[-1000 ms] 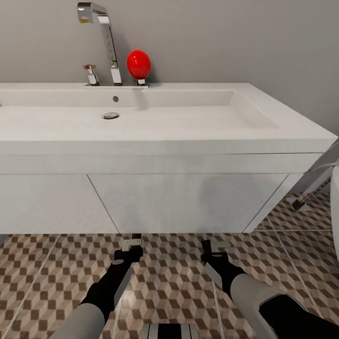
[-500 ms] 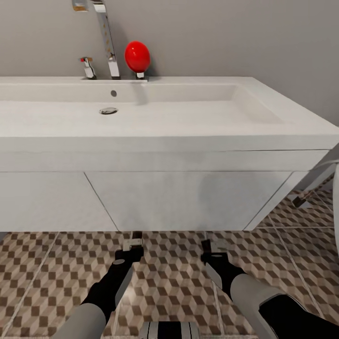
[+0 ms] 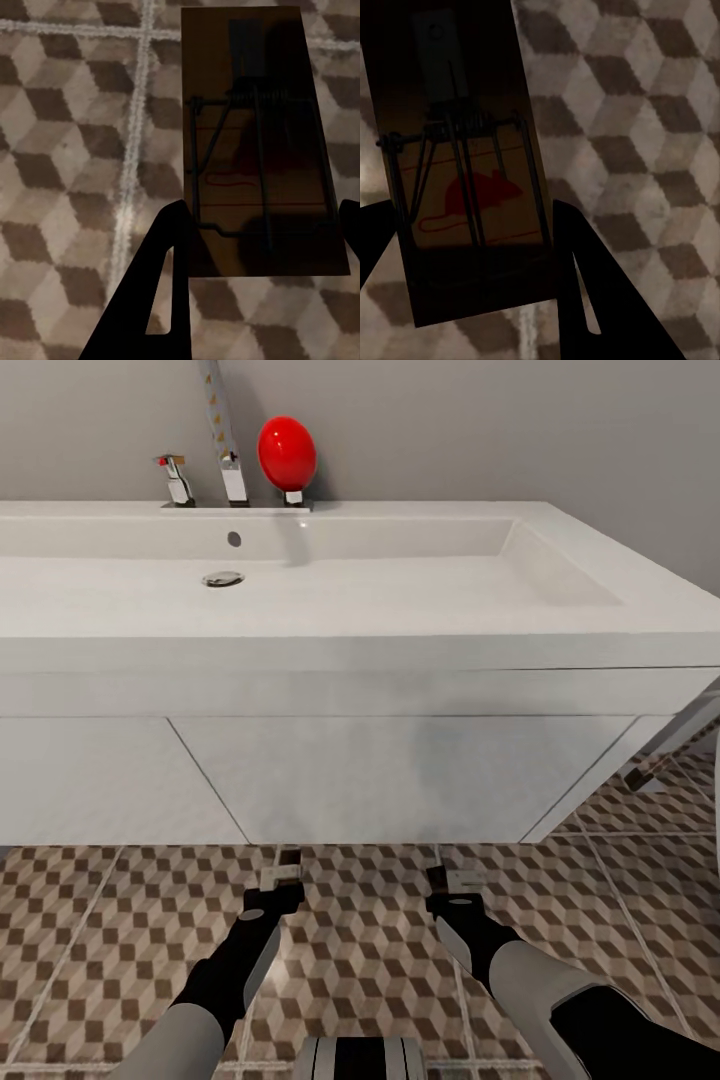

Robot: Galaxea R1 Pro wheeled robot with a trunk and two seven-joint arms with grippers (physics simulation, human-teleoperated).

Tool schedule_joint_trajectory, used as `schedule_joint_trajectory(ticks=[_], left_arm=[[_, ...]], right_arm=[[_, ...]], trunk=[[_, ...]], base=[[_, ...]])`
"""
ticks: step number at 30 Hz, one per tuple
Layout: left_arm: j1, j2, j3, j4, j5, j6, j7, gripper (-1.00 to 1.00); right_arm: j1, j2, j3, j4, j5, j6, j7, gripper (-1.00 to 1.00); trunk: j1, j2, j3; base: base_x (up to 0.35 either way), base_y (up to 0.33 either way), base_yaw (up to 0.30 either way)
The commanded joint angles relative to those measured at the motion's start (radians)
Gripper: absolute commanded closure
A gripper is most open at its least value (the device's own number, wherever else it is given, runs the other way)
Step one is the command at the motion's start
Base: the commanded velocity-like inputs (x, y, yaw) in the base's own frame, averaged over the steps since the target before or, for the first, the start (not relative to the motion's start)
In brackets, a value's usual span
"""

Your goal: Take the four mousetraps from the cabinet in the bathroom and place them on the bathroom floor. Make sure all four end up on the same floor surface, and ensure that at least two of them are either under or directly next to the same bathroom sink.

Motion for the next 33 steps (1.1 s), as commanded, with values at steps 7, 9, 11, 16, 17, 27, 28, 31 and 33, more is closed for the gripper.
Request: schedule_joint_trajectory(ticks=[7,9,11,16,17,27,28,31,33], left_arm=[[0.000,0.001,-0.002,-0.003,0.000,0.006,0.007,1.00],[0.000,0.001,-0.003,-0.002,-0.001,0.006,0.007,1.00],[0.000,0.001,-0.004,0.001,-0.003,0.006,0.007,1.00],[0.000,-0.001,-0.008,0.012,-0.006,0.008,0.008,1.00],[0.000,-0.002,-0.008,0.013,-0.006,0.008,0.008,1.00],[0.000,0.001,-0.007,0.032,0.000,0.010,0.019,1.00],[0.000,0.001,-0.007,0.034,0.000,0.010,0.023,1.00],[0.000,0.001,-0.008,0.051,0.000,0.010,0.048,1.00],[0.000,0.001,-0.008,0.059,0.000,0.010,0.062,1.00]], right_arm=[[0.000,-0.001,0.009,-0.003,-0.009,0.003,-0.005,1.00],[0.000,-0.003,0.008,-0.004,-0.010,0.002,-0.006,1.00],[0.000,-0.005,0.007,-0.005,-0.011,0.002,-0.006,1.00],[0.000,-0.020,-0.019,-0.006,-0.012,-0.015,-0.008,1.00],[0.000,-0.024,-0.035,-0.006,-0.012,-0.020,-0.010,1.00],[0.000,-0.033,-0.079,-0.007,-0.010,-0.032,-0.008,1.00],[0.000,-0.033,-0.078,-0.007,-0.009,-0.032,-0.008,1.00],[0.000,-0.032,-0.076,-0.007,-0.008,-0.032,-0.007,1.00],[0.000,-0.031,-0.074,-0.007,-0.006,-0.032,-0.007,1.00]], trunk=[[0.000,0.000,-0.001],[0.000,0.000,-0.001],[0.000,0.000,-0.001],[0.000,0.000,-0.001],[0.000,0.000,-0.001],[0.003,-0.002,-0.032],[0.004,-0.002,-0.036],[0.004,-0.002,-0.036],[0.004,-0.002,-0.036]], base=[[0.000,0.000,0.000],[0.000,0.000,0.000],[0.000,0.000,0.000],[0.000,0.000,0.000],[0.000,0.000,0.000],[0.000,0.000,0.000],[0.000,0.000,0.000],[0.000,0.000,0.000],[0.000,0.000,0.000]])
